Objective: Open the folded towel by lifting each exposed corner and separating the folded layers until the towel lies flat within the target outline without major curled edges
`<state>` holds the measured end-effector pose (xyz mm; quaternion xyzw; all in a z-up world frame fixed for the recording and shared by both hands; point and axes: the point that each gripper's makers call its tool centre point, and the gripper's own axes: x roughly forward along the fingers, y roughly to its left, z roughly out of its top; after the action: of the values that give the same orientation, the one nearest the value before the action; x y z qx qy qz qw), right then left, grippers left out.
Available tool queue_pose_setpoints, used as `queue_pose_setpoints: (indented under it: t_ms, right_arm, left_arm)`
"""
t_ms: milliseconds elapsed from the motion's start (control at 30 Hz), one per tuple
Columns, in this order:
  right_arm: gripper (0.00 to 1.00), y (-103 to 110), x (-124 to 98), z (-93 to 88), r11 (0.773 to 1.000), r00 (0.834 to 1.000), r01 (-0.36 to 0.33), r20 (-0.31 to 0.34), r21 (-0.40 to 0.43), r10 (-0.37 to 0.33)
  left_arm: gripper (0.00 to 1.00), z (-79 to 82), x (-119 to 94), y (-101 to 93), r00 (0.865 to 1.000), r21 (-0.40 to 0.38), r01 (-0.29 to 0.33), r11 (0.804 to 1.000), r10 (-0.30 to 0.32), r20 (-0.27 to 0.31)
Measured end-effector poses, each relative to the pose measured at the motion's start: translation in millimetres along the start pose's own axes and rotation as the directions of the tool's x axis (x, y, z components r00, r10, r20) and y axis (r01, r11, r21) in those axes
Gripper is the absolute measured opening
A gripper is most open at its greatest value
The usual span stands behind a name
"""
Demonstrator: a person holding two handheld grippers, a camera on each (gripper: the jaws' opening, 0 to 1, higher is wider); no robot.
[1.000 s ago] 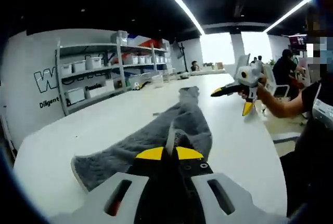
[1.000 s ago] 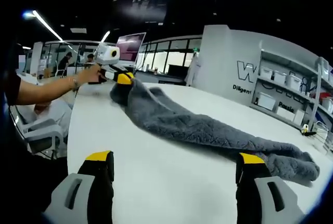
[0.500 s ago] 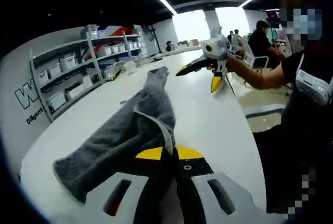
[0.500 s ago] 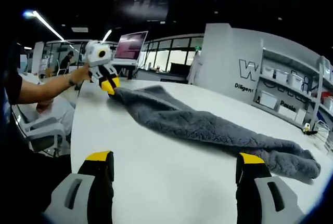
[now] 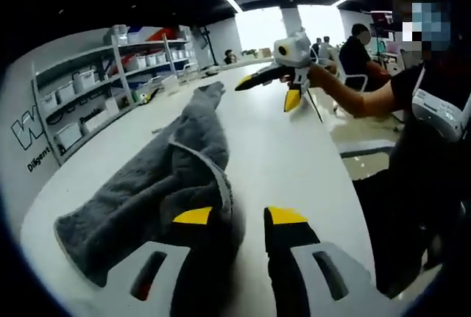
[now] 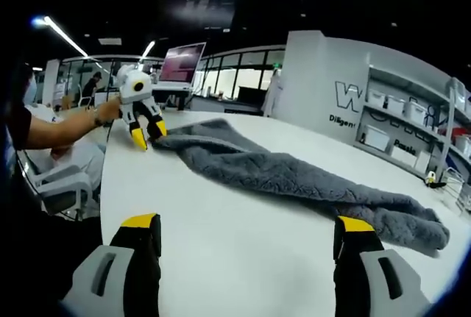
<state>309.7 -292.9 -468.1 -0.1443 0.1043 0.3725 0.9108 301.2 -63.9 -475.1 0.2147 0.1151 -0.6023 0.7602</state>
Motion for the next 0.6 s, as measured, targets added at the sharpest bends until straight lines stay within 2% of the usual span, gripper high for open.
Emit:
queue_pose_setpoints:
  t_ms: [33,67,100,233,267,367,467,600]
  right_arm:
    - [0.99,-6,-5,3.4,1.000,1.000,0.016,0.011,0.009,-0.016]
    - [0.99,-7,-5,3.7,1.000,1.000,0.017,0.011,0.009,-0.017]
    - [0.99,-8,-6,4.9,1.000,1.000,0.022,0.012,0.007,-0.022]
    - [0.99,-19,-9,8.6,0.999,0.999,0.042,0.012,0.008,-0.042]
    - [0.99,-22,-10,9.4,0.999,0.999,0.048,0.010,0.007,-0.048]
    - [0.99,-37,-16,13.5,0.998,0.998,0.063,-0.004,0.012,-0.063]
    - [0.99,-64,-25,22.5,0.992,0.992,0.129,-0.009,0.006,-0.129]
    - [0.99,-110,-32,28.7,0.968,0.967,0.240,-0.069,-0.072,-0.245]
  left_arm:
    - [0.58,5.8,-2,2.3,0.999,-0.011,-0.011,1.000,0.012,0.033]
    - [0.63,27.3,-16,19.8,0.983,-0.077,-0.081,0.994,0.092,0.156]
    - [0.72,31.1,-20,27.2,0.975,-0.107,-0.109,0.988,0.127,0.181]
    - [0.96,29.0,-30,52.4,0.954,-0.178,-0.204,0.963,0.237,0.186]
    - [1.00,28.8,-31,55.1,0.950,-0.184,-0.213,0.960,0.247,0.192]
    - [0.99,24.0,-34,63.8,0.938,-0.213,-0.235,0.948,0.279,0.205]
    - [0.99,14.5,-33,68.1,0.937,-0.246,-0.244,0.938,0.294,0.188]
    - [0.99,4.9,-34,71.1,0.932,-0.262,-0.258,0.930,0.311,0.184]
